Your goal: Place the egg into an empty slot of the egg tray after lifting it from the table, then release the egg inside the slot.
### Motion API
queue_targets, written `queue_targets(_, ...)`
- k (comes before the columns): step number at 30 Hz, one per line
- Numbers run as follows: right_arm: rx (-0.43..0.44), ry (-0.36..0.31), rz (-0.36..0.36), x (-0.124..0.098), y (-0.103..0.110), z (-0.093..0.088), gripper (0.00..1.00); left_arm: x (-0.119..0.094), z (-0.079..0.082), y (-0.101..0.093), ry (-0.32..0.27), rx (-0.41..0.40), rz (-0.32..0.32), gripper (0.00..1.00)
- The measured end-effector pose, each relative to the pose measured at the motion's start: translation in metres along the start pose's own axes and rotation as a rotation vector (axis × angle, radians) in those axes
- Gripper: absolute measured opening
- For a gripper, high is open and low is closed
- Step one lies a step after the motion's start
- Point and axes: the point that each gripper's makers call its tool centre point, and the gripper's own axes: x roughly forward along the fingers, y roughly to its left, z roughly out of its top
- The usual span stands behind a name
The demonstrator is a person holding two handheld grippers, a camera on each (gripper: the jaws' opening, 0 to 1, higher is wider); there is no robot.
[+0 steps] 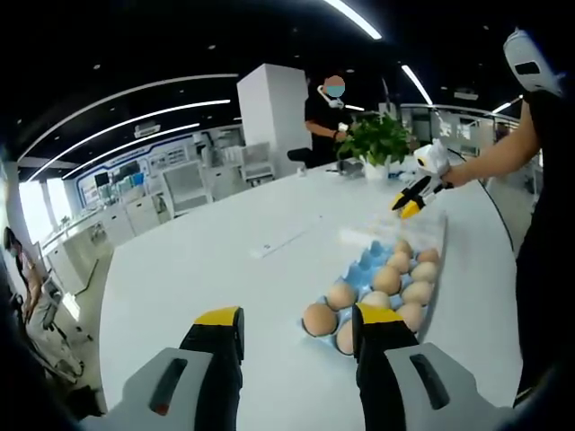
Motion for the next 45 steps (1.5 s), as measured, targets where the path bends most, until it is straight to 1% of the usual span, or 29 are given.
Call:
queue_targets(7, 0.019, -0.007, -0.045, -0.004, -0.013, -0.001, 0.25, 0.0, -0.001, 0.0, 0.001, -0.002, 0.001, 0.49)
queue_targets(9, 0.015, 0.005, -0.065, -0.004, -0.019, -0.005, 0.25, -0.001, 0.0, -0.001, 0.001, -0.003, 0.001, 0.49)
queue_targets(14, 0.004, 0.015, -0.071, -0.002, -0.022, -0.008, 0.25, -0.001, -0.001, 0.0, 0.004, -0.002, 0.004, 0.49)
queue_targets(20, -0.011, 0.053, -0.078, 0.003, -0.029, -0.015, 0.25, -0.001, -0.001, -0.001, 0.002, -0.003, 0.001, 0.49)
queue_targets(22, -0.005, 0.063, -0.075, 0.005, -0.029, -0.018, 0.26, -0.001, -0.001, 0.0, 0.004, -0.002, 0.004, 0.49)
queue_targets(23, -0.04, 0.07, -0.069, 0.007, -0.029, -0.018, 0.27, -0.001, -0.001, 0.0, 0.003, -0.004, 0.004, 0.49)
queue_targets(25, -0.06, 0.083, -0.071, 0.009, -0.029, -0.02, 0.27, -0.002, -0.001, 0.001, 0.005, -0.002, 0.006, 0.49)
queue_targets(27, -0.039, 0.088, -0.061, 0.009, -0.032, -0.02, 0.27, -0.002, -0.001, 0.001, 0.005, -0.004, 0.006, 0.49)
queue_targets(29, -0.056, 0.112, -0.062, 0.01, -0.031, -0.02, 0.27, -0.002, -0.002, 0.001, 0.007, -0.003, 0.006, 0.49)
queue_targets(31, -0.051, 0.12, -0.059, 0.01, -0.031, -0.021, 0.27, -0.001, -0.002, 0.001, 0.007, -0.004, 0.006, 0.49)
queue_targets(32, -0.062, 0.124, -0.057, 0.01, -0.031, -0.021, 0.27, -0.001, -0.002, 0.0, 0.007, -0.004, 0.005, 0.48)
queue_targets(36, -0.054, 0.128, -0.064, 0.01, -0.031, -0.021, 0.26, 0.0, -0.001, 0.0, 0.006, -0.001, 0.005, 0.49)
queue_targets(38, -0.072, 0.124, -0.068, 0.009, -0.03, -0.02, 0.26, 0.0, 0.0, 0.0, 0.002, -0.003, 0.004, 0.49)
queue_targets(40, -0.062, 0.124, -0.073, 0.009, -0.031, -0.02, 0.26, -0.001, 0.0, 0.001, 0.003, 0.0, 0.005, 0.49)
queue_targets(43, -0.102, 0.129, -0.083, 0.007, -0.029, -0.017, 0.25, -0.001, 0.0, 0.002, 0.003, 0.0, 0.005, 0.49)
queue_targets(45, -0.098, 0.117, -0.081, 0.004, -0.029, -0.013, 0.25, -0.001, -0.001, 0.002, 0.006, 0.001, 0.005, 0.49)
